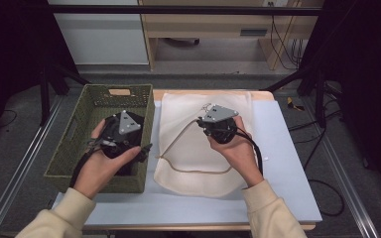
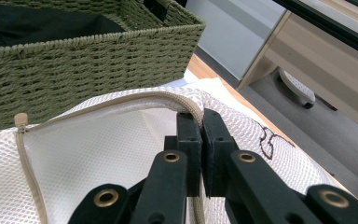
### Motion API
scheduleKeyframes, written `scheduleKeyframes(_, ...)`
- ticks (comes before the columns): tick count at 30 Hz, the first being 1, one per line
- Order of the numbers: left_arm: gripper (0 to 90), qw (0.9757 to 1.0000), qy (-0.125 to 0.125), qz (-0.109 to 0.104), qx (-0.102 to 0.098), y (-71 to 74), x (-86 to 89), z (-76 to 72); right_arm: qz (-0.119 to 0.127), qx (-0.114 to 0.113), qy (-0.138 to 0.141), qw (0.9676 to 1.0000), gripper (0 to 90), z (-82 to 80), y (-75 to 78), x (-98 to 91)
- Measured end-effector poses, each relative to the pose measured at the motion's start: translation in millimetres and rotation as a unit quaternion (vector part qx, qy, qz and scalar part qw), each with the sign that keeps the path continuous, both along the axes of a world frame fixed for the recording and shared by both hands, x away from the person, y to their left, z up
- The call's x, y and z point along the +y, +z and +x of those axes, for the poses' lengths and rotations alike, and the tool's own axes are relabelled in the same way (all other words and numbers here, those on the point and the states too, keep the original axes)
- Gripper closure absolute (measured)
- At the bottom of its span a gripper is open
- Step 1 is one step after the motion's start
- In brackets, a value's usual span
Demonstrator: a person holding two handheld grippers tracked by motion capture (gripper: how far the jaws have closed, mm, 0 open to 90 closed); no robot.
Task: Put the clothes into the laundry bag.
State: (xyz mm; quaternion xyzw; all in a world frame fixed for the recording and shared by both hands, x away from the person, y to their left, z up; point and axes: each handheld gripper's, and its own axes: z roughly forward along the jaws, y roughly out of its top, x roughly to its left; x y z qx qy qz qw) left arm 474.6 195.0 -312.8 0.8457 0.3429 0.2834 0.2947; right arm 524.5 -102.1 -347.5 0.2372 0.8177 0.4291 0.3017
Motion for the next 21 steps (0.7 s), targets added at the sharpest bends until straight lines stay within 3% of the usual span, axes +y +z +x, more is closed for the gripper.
scheduleKeyframes(8,6.1,0.9984,0.054,-0.002,0.016,-8.9,37.2,25.8,-0.006,-0.001,0.001,1.0000,87.6,-2.8,-1.0,-2.1)
scheduleKeyframes(15,6.8,0.9962,0.084,-0.002,0.026,-21.9,52.4,42.8,-0.015,-0.004,0.001,0.9999,87.6,-6.4,-1.1,0.5)
scheduleKeyframes(21,7.1,0.9924,0.112,-0.027,0.045,-34.9,66.7,52.8,-0.018,-0.006,0.001,0.9998,87.6,-7.1,-0.5,-0.5)
